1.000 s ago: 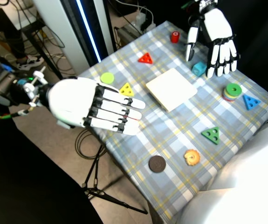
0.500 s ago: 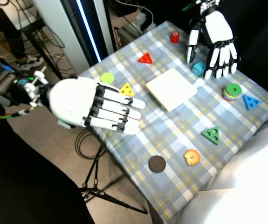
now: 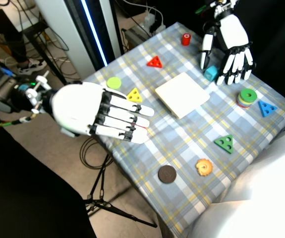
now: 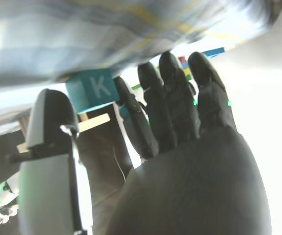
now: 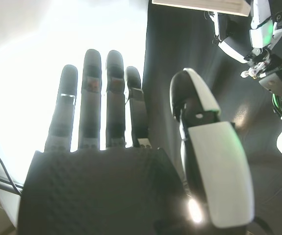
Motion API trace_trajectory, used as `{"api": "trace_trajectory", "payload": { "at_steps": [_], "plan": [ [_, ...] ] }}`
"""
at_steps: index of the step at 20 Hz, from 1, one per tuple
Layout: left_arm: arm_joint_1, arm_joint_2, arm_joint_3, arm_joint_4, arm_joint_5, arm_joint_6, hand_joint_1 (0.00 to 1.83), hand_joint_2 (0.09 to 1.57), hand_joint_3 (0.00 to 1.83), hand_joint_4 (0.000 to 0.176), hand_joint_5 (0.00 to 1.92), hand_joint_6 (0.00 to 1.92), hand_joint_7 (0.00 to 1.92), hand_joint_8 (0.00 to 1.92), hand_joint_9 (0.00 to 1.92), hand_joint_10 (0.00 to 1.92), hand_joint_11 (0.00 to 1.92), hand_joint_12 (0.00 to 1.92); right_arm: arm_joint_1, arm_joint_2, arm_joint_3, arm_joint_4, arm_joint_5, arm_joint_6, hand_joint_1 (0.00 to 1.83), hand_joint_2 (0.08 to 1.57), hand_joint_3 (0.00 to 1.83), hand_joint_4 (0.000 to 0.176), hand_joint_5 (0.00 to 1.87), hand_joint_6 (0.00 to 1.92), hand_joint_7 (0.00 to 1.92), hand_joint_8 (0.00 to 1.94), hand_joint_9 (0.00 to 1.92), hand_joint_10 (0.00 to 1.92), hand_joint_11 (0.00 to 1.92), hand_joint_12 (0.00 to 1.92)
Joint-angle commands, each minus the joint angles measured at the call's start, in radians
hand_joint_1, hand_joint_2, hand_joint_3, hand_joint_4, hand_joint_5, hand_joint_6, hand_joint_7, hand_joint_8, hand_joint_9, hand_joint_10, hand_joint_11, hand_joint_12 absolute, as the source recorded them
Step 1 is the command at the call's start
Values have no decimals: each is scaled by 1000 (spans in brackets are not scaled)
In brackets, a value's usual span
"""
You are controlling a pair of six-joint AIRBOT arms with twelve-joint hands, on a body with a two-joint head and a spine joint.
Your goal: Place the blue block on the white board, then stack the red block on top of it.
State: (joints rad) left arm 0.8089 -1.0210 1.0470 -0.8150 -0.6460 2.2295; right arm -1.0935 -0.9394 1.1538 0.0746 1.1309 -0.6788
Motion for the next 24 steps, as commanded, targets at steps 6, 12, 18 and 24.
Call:
{"api": "trace_trajectory", "payload": {
  "at_steps": [6,12,18,24],
  "plan": [
    [-42,-14,7,25,-125,-2,1098,1123,0,0,969,990,687,4,437,2,0,438,9,1,4,18,121,10,575,1341,2,0,420,0,637,1,509,4,0,624],
    [-97,51,-69,212,-216,-127,1078,1102,1,39,1010,926,705,0,468,1,2,525,6,1,4,21,121,11,552,1353,2,0,430,2,653,3,533,5,0,712],
    [-231,-30,-12,361,-79,-140,1063,1070,1,144,1072,819,719,3,467,1,0,488,6,0,9,18,122,11,529,1369,1,0,431,2,663,2,530,3,0,630],
    [-271,-123,62,381,42,-139,1086,1074,0,73,1069,829,688,4,456,3,0,583,23,-5,17,-1,122,11,542,1357,0,0,451,3,666,0,531,0,0,694]
  ]
}}
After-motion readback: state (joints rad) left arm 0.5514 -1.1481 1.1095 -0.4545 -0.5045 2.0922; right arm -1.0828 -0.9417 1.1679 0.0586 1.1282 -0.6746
